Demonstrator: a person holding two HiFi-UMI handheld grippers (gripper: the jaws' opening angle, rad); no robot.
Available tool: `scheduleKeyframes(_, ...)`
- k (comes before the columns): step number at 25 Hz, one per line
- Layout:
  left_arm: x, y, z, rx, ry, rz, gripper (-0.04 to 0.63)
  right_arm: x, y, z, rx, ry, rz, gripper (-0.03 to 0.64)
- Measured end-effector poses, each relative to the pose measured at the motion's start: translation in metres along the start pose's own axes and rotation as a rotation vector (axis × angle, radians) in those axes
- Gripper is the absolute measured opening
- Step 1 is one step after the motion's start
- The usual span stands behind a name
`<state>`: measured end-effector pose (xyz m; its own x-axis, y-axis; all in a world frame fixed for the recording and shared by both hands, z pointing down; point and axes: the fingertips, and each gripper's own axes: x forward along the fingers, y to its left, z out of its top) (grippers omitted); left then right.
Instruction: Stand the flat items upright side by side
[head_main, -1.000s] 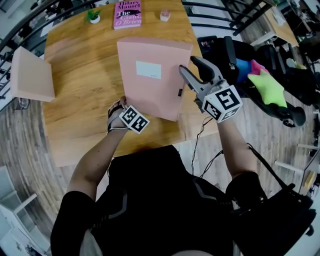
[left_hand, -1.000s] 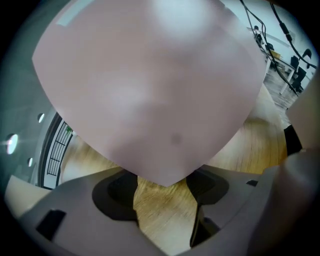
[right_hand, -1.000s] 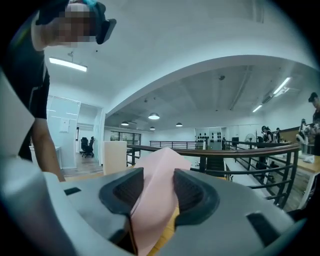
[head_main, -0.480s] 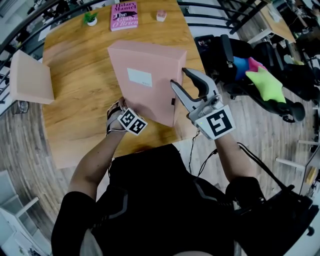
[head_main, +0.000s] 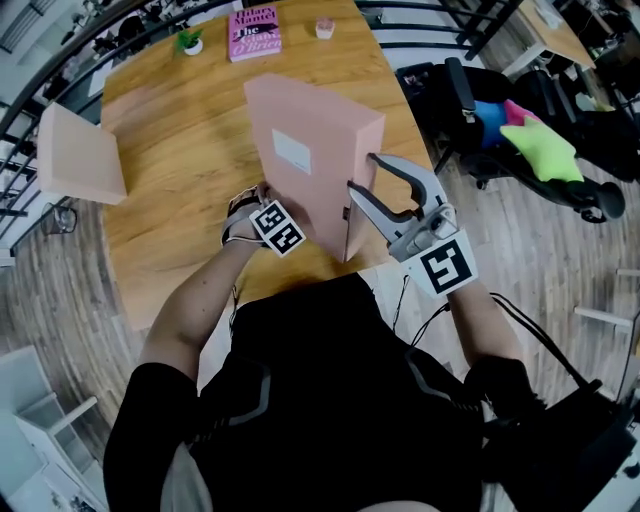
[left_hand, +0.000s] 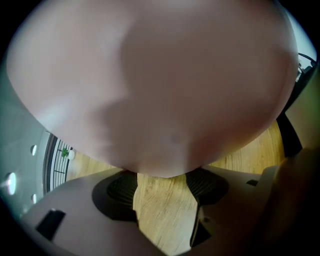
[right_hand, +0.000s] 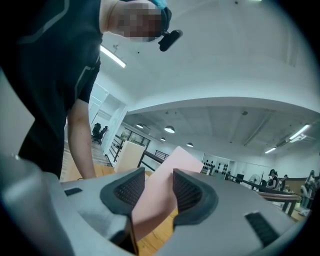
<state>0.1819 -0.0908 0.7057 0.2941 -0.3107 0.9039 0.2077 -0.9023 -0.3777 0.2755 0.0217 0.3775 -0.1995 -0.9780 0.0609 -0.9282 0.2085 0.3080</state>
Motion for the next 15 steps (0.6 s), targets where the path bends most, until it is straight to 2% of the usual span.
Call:
scheduleKeyframes(3, -0.001, -0.002, 0.0, 0.054, 0.014, 0.021, 0.318, -0.005, 0.019, 0.005, -0.052, -0.008, 0.027, 0.159)
scheduleKeyframes(6, -0.005, -0.004, 0.004, 0.193, 0.001, 0.063, 0.314, 0.0, 0.059, -0.003, -0.143, 0.023, 0.133, 0.124)
scheduleKeyframes(8, -0.009, -0.007, 0.009, 0.239, -0.035, 0.073, 0.316, 0.007, 0.086, -0.02, -0.13, 0.048, 0.205, 0.152)
scheduleKeyframes(9, -0.011, -0.008, 0.01, 0.217, -0.055, 0.07, 0.314, 0.011, 0.099, -0.033, -0.123, 0.078, 0.238, 0.124)
scheduleKeyframes(12, -0.016, 0.007, 0.003, 0.073, -0.061, 0.076, 0.316, 0.03, 0.13, -0.084, -0.133, 0.21, 0.334, 0.141)
scheduleKeyframes(13, -0.019, 0.015, 0.001, 0.059, -0.064, 0.078, 0.316, 0.037, 0.135, -0.097, -0.106, 0.239, 0.352, 0.126)
scheduleKeyframes(15, -0.027, 0.018, 0.003, 0.109, -0.098, 0.073, 0.311, 0.048, 0.14, -0.115, -0.032, 0.271, 0.378, 0.133)
